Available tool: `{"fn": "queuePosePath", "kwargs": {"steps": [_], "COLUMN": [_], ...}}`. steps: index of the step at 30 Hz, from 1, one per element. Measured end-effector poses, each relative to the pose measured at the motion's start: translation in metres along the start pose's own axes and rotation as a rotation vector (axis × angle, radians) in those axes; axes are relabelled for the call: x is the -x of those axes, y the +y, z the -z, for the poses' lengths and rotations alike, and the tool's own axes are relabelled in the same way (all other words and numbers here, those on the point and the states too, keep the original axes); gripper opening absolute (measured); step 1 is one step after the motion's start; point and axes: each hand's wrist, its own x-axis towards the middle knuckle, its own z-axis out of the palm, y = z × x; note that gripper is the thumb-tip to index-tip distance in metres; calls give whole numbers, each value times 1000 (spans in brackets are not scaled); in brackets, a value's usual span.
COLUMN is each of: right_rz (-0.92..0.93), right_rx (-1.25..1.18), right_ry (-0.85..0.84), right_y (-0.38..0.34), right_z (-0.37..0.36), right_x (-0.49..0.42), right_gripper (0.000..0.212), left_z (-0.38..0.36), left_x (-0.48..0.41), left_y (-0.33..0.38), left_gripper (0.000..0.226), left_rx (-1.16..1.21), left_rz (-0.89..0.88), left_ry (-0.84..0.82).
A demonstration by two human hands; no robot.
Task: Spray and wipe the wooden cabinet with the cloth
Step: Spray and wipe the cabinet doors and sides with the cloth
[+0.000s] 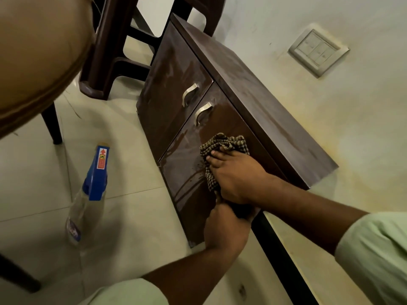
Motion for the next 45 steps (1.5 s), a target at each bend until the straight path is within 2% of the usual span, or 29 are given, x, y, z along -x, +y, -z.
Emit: {"fn": "queuePosePath", "kwargs": {"steps": [3, 6, 9, 11, 12, 15, 18, 19, 22, 23, 27, 32, 38, 45], "right_rz": [-8, -26, -29, -18, -11, 32, 79, 80, 93, 105, 102, 58, 77, 189], "right_rx": [26, 51, 93, 100, 87, 59, 73, 60, 35, 46, 102, 175, 166, 93], "right_ry": [11, 49, 54, 40, 20, -43, -87, -97, -116, -112, -37, 40, -8, -139], "right_y": [4, 7, 7, 5, 2, -9, -19, -19, -14, -12, -4, 3, -3, -29], "right_z": [6, 13, 12, 8, 6, -2, -8, -8, -7, -7, -7, -6, -11, -30], "right_x": [-23, -53, -64, -54, -46, -16, 3, 3, -6, -11, -57, -115, -87, -16], "right_gripper": [62, 63, 63, 63, 63, 60, 58, 57, 58, 58, 56, 52, 60, 55], "left_z": [-1, 2, 2, 1, 0, -3, -10, -11, -17, -20, -14, -6, -10, -21], "left_x": [-2, -5, -4, -5, -4, -3, 5, 9, 11, 7, -2, -8, -8, -3], "left_y": [-4, -6, -5, -7, -8, -11, -15, -15, -19, -23, -27, -27, -33, -41], "left_gripper": [77, 110, 104, 110, 103, 55, 43, 49, 108, 119, 126, 152, 136, 129], "left_rx": [100, 85, 19, 54, 64, -9, 28, 120, 342, 357, 256, 54, 86, 160], "left_rz": [-54, -80, -115, -96, -78, -40, -31, -10, 3, 8, 6, -8, -11, 30], "left_ry": [-67, -113, -83, -114, -111, -65, -46, -51, -47, -47, -77, -109, -96, -46]}}
